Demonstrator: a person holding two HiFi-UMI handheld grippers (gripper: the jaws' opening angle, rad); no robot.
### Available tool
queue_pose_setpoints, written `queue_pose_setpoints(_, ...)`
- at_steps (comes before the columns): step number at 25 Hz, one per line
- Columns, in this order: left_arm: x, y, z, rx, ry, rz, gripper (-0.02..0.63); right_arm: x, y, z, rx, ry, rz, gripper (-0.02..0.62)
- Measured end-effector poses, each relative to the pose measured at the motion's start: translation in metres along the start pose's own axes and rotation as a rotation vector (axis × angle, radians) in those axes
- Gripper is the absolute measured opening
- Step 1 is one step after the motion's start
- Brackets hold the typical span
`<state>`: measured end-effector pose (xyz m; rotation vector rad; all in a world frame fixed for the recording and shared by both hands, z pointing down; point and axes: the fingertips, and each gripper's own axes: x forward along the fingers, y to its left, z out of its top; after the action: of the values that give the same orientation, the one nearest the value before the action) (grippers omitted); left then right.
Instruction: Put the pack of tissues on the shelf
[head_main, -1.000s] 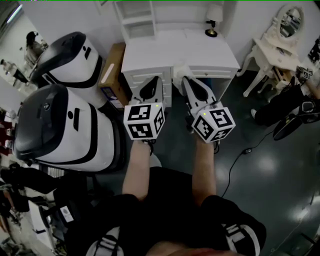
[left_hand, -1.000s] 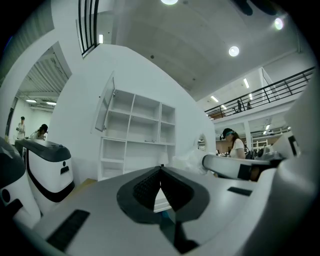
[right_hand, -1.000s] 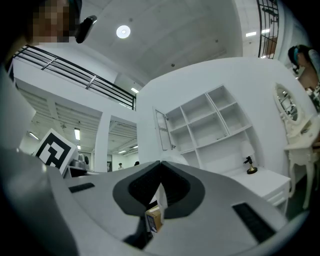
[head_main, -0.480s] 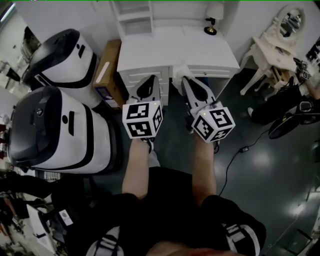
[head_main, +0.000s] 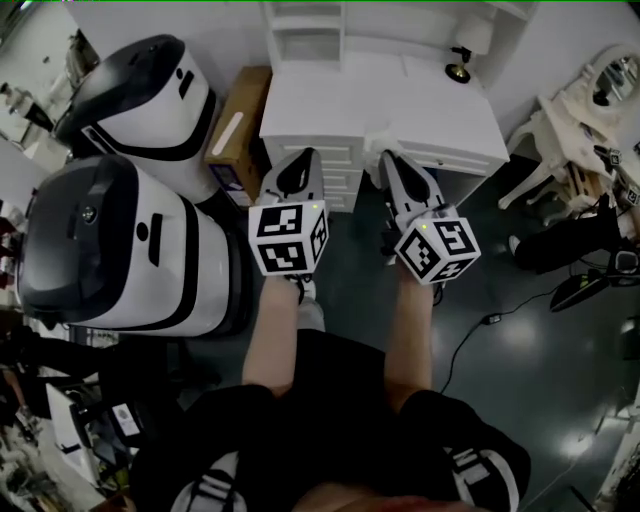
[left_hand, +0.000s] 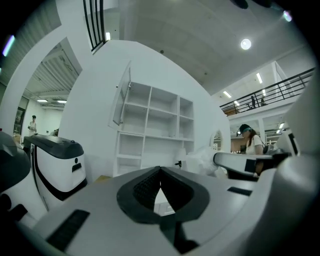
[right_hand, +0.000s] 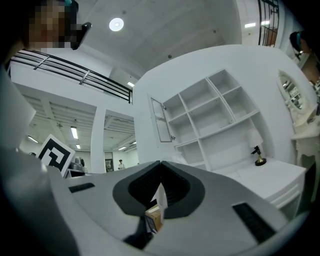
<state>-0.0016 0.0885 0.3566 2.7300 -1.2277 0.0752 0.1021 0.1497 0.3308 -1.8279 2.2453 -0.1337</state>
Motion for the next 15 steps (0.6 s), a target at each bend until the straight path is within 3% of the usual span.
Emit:
queue_pose_setpoints(8,0.031,0.079,0.007,-0.028,-0.002,0.05,0.011,0.079,0.021,-0.022,0.011,0.018,0.067,0.018)
queue_pose_setpoints(15,0.079,0.11,0.017,-0.077,-0.016,0.002,0.011,0.131,0.005,-0.017,-0.077,0.042,0.006,0.018)
